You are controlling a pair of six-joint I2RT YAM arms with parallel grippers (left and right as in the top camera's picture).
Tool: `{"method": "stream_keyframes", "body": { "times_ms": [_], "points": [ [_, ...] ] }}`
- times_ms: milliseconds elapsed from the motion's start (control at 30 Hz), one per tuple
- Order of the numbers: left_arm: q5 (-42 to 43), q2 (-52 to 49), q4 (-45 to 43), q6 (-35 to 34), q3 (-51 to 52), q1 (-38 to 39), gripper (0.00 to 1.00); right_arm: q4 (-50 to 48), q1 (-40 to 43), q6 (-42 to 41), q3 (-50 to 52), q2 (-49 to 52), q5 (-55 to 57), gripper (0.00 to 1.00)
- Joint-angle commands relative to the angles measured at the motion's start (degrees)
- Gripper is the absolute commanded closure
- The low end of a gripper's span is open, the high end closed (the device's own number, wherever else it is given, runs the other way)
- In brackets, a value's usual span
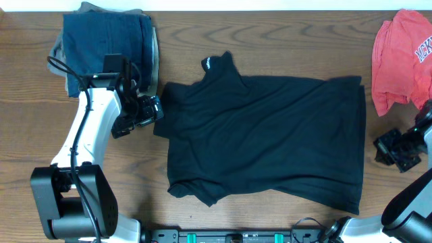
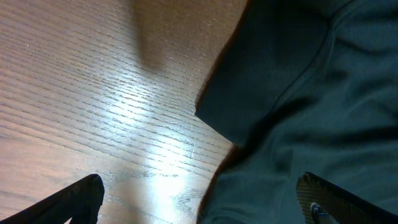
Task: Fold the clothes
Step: 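Grasp the shirt's right edge with the right gripper and tug it right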
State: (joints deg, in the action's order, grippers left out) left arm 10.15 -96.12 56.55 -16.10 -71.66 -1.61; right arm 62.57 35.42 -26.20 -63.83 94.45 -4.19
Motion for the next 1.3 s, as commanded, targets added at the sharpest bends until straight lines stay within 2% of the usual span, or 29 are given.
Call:
{"method": "stream_keyframes", "body": {
  "times_ms": [0,133,200,400,867,1267],
  "points": [
    [-0.07,-0.24,0.15,0.33,0.26,0.09,0.0,-0.57,-1.25,5.75,-1.4,0.28,-8.0,0.85],
    [-0.07,-0.22,0.15,0.33,0.26,0.09,0.0,-4.94,-3.17,6.14,0.24,0.37,-8.22,0.6],
    [-0.07,-0.24,0.15,0.33,0.26,0.09,0.0,-7.52,-3.98,6.12,1.51,0.39,-8.22,0.54],
    [-0.07,-0.22,0.17,0.33,0.26,0.09,0.0,-13.46,-6.78,6.12,3.65,0.39,-8.5,0.54],
    [-0.07,-0.24,-0.02,0.35,0.26,0.07,0.0,-16.37,-12.98,4.81,3.65,4.31,-5.01,0.53],
    [-0.07,-0.24,-0.02,0.35,0.26,0.09,0.0,-17.42,-12.98,5.07,3.65,8.83,-4.57,0.68]
  ]
}}
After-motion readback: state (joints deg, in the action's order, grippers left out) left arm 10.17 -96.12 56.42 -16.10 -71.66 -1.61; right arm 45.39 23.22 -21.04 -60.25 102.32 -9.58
